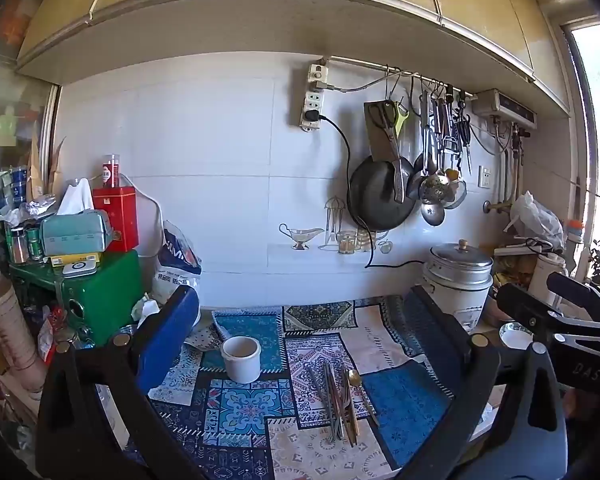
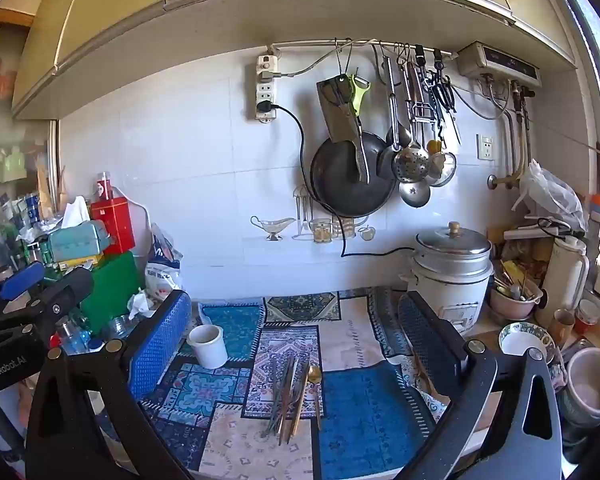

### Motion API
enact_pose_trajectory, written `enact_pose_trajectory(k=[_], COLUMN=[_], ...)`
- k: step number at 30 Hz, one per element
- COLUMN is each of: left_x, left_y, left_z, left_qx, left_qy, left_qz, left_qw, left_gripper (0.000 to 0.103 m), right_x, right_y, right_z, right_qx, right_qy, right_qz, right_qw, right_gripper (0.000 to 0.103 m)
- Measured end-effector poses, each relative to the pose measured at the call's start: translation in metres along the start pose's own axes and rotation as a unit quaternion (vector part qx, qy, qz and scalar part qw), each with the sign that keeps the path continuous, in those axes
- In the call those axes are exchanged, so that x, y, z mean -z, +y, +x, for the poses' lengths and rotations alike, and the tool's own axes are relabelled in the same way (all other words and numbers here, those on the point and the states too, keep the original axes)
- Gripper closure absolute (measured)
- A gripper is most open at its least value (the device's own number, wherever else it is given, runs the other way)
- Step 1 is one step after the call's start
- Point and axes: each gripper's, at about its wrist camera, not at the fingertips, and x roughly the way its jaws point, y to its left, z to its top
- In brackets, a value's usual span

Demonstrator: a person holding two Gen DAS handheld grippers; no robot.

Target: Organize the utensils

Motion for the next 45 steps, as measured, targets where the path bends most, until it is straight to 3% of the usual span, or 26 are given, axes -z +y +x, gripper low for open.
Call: enact_pose_trajectory(k=[3,5,45], left_x=[0.000,0.000,0.003], left_y=[0.004,0.007,0.011], left_z=[-0.001,0.007,0.009], left_qx=[0.002,0.005,-0.001], left_qy=[0.000,0.020,0.020], left_qz=[-0.010,-0.016,-0.011], left_qw=[0.9999,0.9996,0.9997], left_gripper=[0.000,0.000,0.000], right_x=[-0.001,-0.001,0.001], right_y=[0.001,0.002,0.014], right_z=[0.002,0.003,0.014], right_qx=[0.001,0.001,-0.001], right_qy=[0.001,0.003,0.019], right_qz=[-0.002,-0.002,-0.004], right_qw=[1.000,1.000,1.000], right_gripper=[0.000,0.000,0.000])
